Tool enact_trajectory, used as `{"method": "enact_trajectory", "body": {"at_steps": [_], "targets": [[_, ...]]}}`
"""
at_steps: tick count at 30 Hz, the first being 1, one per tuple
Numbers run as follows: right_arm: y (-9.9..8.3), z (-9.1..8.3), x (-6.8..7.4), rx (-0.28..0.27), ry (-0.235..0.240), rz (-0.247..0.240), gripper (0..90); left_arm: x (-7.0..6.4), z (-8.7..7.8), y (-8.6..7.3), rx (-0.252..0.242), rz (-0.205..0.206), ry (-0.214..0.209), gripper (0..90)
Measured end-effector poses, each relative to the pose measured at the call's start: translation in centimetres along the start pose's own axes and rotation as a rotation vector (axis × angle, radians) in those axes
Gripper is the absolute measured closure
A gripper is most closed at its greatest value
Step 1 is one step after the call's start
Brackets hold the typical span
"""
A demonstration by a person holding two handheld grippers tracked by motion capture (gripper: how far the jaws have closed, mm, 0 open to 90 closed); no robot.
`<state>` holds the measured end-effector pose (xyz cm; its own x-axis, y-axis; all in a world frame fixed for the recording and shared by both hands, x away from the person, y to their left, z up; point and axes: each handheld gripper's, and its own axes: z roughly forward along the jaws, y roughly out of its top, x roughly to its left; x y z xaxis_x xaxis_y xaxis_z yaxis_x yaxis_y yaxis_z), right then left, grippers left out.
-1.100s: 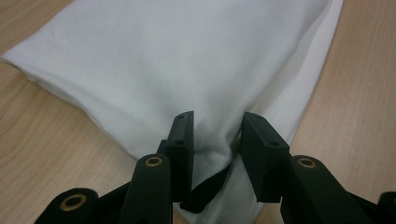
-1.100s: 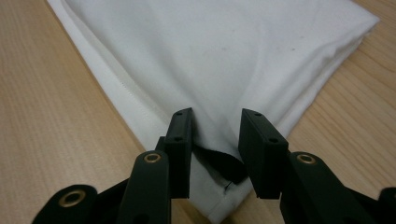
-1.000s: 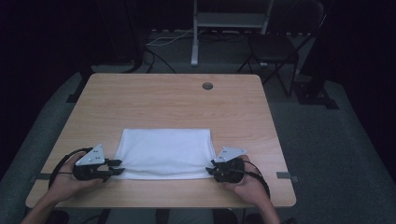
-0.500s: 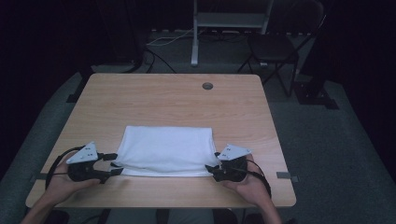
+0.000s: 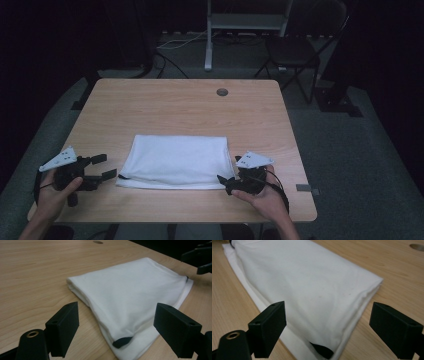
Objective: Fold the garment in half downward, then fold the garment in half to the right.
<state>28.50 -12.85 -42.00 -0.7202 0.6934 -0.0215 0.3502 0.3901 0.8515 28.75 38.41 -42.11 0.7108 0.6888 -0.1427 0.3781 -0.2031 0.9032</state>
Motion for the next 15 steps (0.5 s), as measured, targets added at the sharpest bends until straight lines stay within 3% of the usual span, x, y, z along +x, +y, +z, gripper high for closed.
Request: {"method": "enact_trajectory", "body": {"at_steps": [10, 15], "targets": [[-0.5, -0.6, -0.1, -0.001, -0.015, 0.006, 13.3, -0.2, 0.3, 0.0, 0.015, 0.014, 0.014, 19.8], [0.6, -0.1, 0.5, 0.006, 0.014, -0.031, 13.3, 0.6, 1.6, 1.8, 0.053, 0.026, 0.012, 19.8]]}}
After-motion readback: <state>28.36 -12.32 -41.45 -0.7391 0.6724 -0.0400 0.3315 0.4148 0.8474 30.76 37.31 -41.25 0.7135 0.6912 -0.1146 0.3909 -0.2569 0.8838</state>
